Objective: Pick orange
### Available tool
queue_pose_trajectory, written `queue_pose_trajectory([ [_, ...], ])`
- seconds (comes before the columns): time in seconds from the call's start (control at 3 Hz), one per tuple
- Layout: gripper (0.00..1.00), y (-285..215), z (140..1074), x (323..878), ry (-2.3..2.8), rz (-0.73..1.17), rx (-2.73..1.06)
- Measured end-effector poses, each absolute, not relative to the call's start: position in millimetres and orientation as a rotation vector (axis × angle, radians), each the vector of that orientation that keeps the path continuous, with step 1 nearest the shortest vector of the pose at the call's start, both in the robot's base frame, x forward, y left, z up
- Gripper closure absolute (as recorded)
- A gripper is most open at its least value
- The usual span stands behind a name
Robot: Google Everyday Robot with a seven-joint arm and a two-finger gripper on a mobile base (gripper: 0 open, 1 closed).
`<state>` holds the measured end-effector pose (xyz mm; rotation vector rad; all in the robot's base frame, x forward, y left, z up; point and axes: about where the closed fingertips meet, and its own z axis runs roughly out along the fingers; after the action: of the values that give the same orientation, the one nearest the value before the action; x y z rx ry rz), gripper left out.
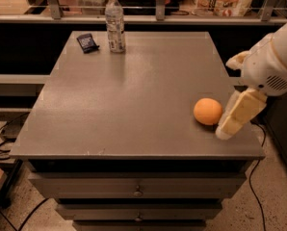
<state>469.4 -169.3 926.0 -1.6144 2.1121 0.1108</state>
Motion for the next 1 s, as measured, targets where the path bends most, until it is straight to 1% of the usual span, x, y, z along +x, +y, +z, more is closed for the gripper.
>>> queue_pose_trajectory([
  [0.33, 0.0, -163.3, 901.2, 478.2, 2.139, 0.161, -1.616],
  [1.0, 0.0, -157.8, 897.5, 480.9, 2.124, 0.181, -1.612],
])
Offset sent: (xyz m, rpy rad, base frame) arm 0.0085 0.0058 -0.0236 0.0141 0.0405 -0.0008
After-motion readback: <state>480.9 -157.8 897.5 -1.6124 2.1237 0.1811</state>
